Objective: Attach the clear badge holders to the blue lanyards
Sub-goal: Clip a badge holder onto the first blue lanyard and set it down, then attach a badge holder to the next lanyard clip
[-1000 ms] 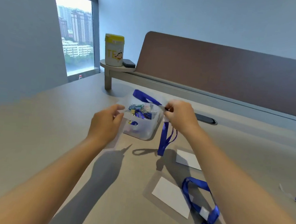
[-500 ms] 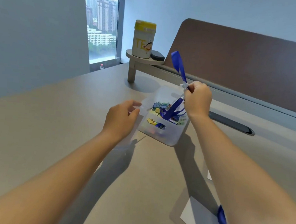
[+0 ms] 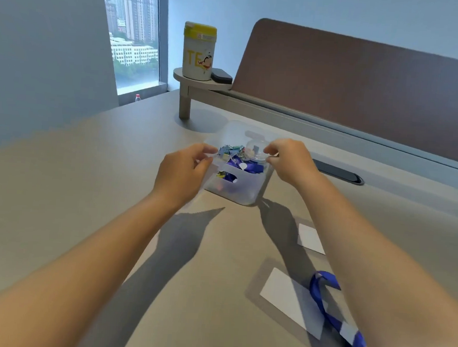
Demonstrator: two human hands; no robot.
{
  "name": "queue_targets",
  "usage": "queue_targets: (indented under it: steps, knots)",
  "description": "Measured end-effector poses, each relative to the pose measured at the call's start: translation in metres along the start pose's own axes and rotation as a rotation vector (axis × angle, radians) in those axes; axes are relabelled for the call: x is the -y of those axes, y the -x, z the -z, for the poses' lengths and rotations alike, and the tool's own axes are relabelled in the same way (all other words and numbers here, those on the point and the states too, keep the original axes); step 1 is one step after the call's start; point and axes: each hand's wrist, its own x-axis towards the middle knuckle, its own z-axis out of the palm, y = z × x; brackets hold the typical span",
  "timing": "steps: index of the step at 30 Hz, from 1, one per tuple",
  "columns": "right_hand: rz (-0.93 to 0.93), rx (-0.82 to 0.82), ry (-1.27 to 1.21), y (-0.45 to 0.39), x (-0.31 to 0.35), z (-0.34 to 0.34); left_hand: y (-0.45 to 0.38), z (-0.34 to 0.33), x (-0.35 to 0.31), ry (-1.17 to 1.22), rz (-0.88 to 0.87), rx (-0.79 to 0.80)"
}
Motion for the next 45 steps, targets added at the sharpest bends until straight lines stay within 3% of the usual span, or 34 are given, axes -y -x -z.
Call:
queue_targets:
  steps: [4,11,25,32,41,45]
  knots:
    - [-0.040,-0.006,-0.080,0.062,-0.020,0.020,0.027,-0.006,-0.022,0.004,-0.136,0.074]
    - [-0.214,0.121,-0.115,0.166,-0.064,0.022,0.085,-0.031,-0.057,-0.027,-0.308,0.177]
    - [-0.609,-0.075,-0.011,0.274,-0.187,0.042,0.137,-0.116,-0.138,-0.040,-0.613,0.332]
    - [-0.624,-0.051,0.109,0.280,-0.234,0.035,0.142,-0.154,-0.164,-0.049,-0.693,0.343]
    - [-0.457,-0.039,0.371,0.265,-0.254,0.030,0.136,-0.176,-0.170,-0.096,-0.687,0.356]
    - [-0.548,-0.175,0.143,0.253,-0.261,0.046,0.129,-0.179,-0.180,-0.090,-0.680,0.329]
